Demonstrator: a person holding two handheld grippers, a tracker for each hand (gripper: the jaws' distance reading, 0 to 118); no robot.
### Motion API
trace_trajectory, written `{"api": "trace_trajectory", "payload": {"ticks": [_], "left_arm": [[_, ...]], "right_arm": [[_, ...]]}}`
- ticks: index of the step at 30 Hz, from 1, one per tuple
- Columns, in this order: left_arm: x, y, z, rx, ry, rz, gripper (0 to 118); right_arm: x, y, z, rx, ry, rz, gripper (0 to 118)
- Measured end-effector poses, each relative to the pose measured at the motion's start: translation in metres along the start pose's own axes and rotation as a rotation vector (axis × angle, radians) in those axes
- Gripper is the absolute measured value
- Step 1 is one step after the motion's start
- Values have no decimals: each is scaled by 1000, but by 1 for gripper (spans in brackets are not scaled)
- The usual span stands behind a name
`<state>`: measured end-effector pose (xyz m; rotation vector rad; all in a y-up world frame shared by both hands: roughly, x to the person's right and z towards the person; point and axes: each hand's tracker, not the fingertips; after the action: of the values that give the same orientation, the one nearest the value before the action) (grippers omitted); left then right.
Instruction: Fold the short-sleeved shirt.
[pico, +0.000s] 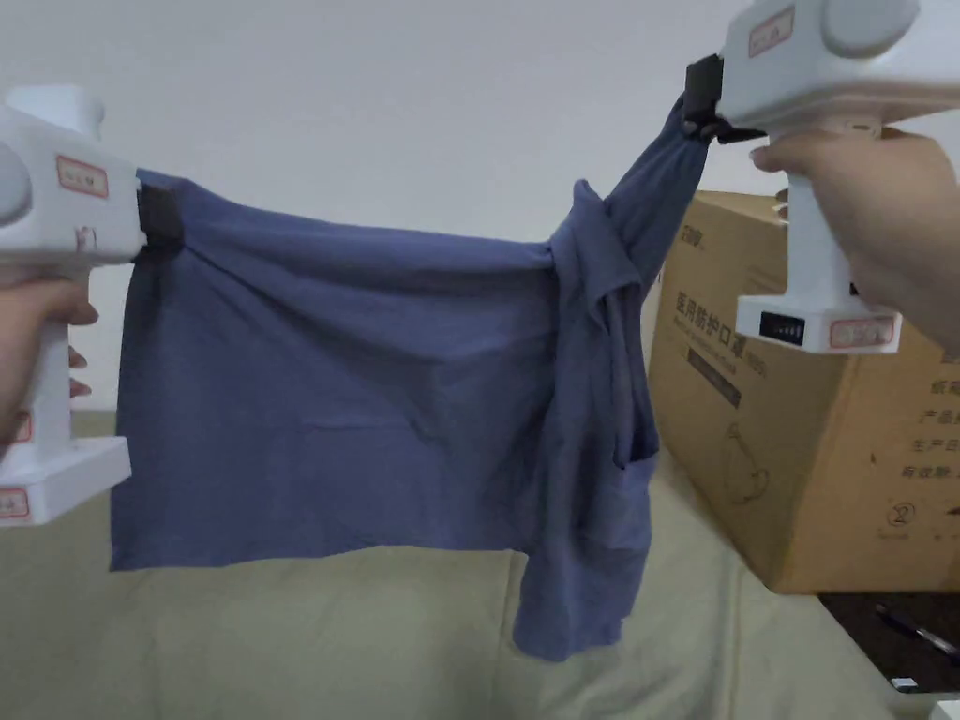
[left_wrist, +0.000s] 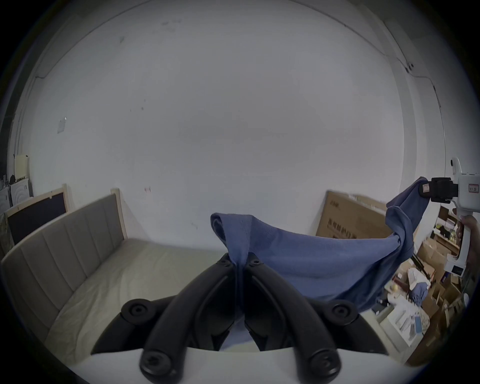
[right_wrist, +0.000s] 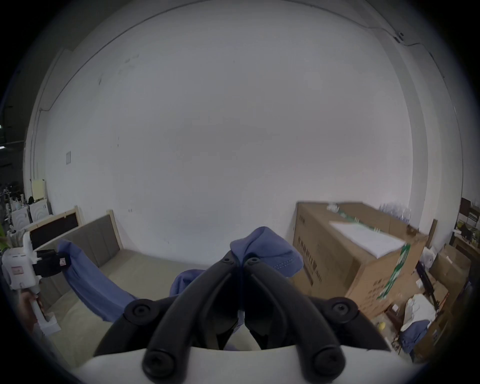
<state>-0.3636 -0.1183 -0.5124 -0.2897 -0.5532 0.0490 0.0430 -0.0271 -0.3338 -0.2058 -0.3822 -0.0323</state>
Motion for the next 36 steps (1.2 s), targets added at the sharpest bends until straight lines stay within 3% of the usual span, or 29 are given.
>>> {"api": "trace_trajectory", "payload": {"ticks": [4, 6, 8, 10, 13, 18, 21, 28, 31, 34, 36], "left_arm": [[0, -85, 2, -137, -47, 59, 3], [4, -126, 14, -217, -69, 54, 3], [8, -159, 33, -265, -113, 15, 3], [15, -185, 60, -317, -144, -18, 3], [16, -209, 102, -349, -178, 0, 3], [14, -224, 171, -346, -205, -13, 3], [5, -230, 188, -408, -220, 70, 3], [-1, -304, 137, -775, -209, 28, 4], [-7, -350, 100, -949, -169, 103, 4], [-9, -376, 82, -991, -95, 100, 4], [-15, -382, 78, -963, -91, 139, 10]], "right_arm": [[6, -89, 7, -134, 130, -71, 1], [2, -141, 26, -195, 111, -45, 1], [3, -183, 48, -213, 151, -36, 1], [6, -216, 84, -223, 163, -82, 1], [18, -248, 136, -209, 176, -180, 1], [23, -263, 228, -174, 173, -139, 1], [24, -265, 251, -188, 184, -139, 1], [17, -337, 181, -519, 177, -86, 1], [14, -390, 130, -730, 158, -135, 1], [13, -436, 95, -875, 105, -90, 1], [9, -447, 88, -902, 81, -69, 2]]}}
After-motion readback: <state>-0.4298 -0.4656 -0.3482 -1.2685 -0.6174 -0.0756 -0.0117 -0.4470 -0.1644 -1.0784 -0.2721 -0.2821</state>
